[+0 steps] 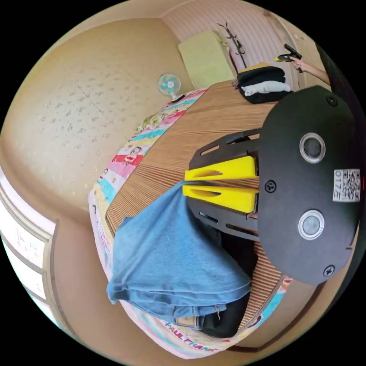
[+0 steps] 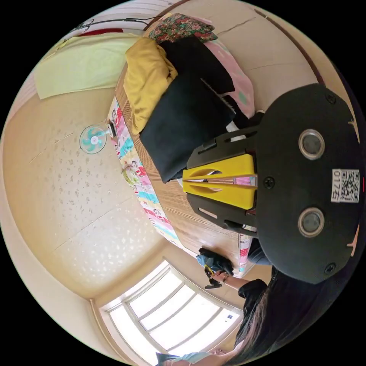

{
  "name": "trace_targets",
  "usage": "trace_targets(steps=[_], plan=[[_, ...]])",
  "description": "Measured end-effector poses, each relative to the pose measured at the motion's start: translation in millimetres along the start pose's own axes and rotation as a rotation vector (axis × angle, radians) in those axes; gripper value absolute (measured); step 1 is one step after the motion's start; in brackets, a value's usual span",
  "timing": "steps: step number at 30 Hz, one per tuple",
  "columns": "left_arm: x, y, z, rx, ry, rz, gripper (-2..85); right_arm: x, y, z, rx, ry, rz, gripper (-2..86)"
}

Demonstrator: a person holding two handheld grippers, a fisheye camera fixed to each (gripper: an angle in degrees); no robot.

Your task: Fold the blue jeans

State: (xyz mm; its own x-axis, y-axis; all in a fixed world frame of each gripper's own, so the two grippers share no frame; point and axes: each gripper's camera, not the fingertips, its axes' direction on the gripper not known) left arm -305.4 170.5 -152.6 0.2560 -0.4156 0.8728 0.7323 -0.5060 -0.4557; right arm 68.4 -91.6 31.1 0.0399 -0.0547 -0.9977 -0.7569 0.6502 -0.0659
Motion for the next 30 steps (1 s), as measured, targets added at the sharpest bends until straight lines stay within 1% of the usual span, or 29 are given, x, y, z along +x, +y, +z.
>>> trace_targets(steps=[1,2,3,4,5,6,8,10,12,13,15,16,18,19,21,22,24,26,28,29,30], plan=[[22.3,7.1,2.4,-0.007,0.056,0.066,1.6,-5.7,-1.3,5.4,0.009,-0.027,-0.017,0.7],[66.9,25.3,9.3,-0.037,0.160,0.201,1.8,-19.1,-5.8,19.6,0.012,-0.077,-0.059,0.8],[111.8,50.2,19.2,-0.090,0.256,0.340,2.1,-34.4,-11.1,37.7,-0.004,-0.121,-0.110,1.0],[132.2,64.5,25.2,-0.125,0.302,0.397,2.3,-42.9,-13.4,48.2,-0.017,-0.138,-0.140,1.0],[168.4,95.9,39.5,-0.211,0.391,0.477,2.7,-60.5,-16.3,71.5,-0.049,-0.157,-0.192,1.2],[198.2,128.7,54.2,-0.314,0.472,0.538,3.1,-78.9,-16.8,97.6,-0.090,-0.165,-0.233,1.5],[229.6,179.2,68.7,-0.446,0.578,0.600,5.3,-108.9,-11.6,140.6,-0.172,-0.197,-0.295,2.2],[239.7,220.8,66.6,-0.495,0.632,0.611,5.9,-140.2,2.7,185.3,-0.260,-0.249,-0.361,3.0],[224.5,252.1,42.8,-0.467,0.601,0.559,6.2,-186.2,34.4,249.9,-0.419,-0.328,-0.460,4.5],[216.8,256.1,34.9,-0.455,0.597,0.533,6.3,-198.3,43.3,265.7,-0.464,-0.348,-0.482,5.0],[179.0,262.6,0.4,-0.402,0.594,0.426,6.4,-250.4,82.7,323.5,-0.618,-0.445,-0.555,7.2],[168.0,263.0,-9.1,-0.384,0.582,0.394,6.4,-264.9,93.3,336.1,-0.650,-0.476,-0.577,7.5],[124.1,265.0,-51.7,-0.273,0.506,0.268,6.4,-328.5,140.7,380.3,-0.755,-0.602,-0.679,8.9],[114.0,266.1,-63.2,-0.237,0.481,0.240,6.4,-345.1,153.5,390.5,-0.787,-0.626,-0.705,9.6],[81.1,274.3,-106.8,-0.099,0.338,0.156,6.4,-410.7,212.7,426.5,-0.904,-0.661,-0.822,12.2],[74.2,277.0,-116.3,-0.072,0.289,0.132,6.4,-424.9,228.6,434.2,-0.925,-0.645,-0.850,12.8],[51.2,288.9,-148.3,0.020,0.132,0.029,6.4,-466.7,287.5,461.3,-0.962,-0.527,-0.903,15.7],[38.8,296.9,-164.7,0.061,0.089,-0.024,6.5,-484.1,327.4,480.5,-0.972,-0.428,-0.926,16.3],[29.0,303.4,-173.3,0.071,0.058,-0.074,6.5,-491.8,359.8,492.6,-0.926,-0.306,-0.972,14.8],[24.1,307.2,-175.8,0.071,0.034,-0.104,6.8,-493.5,372.3,488.1,-0.829,-0.234,-1.024,12.6],[20.0,309.7,-176.4,0.071,0.015,-0.130,7.2,-492.6,376.2,480.8,-0.792,-0.219,-1.032,10.0]])
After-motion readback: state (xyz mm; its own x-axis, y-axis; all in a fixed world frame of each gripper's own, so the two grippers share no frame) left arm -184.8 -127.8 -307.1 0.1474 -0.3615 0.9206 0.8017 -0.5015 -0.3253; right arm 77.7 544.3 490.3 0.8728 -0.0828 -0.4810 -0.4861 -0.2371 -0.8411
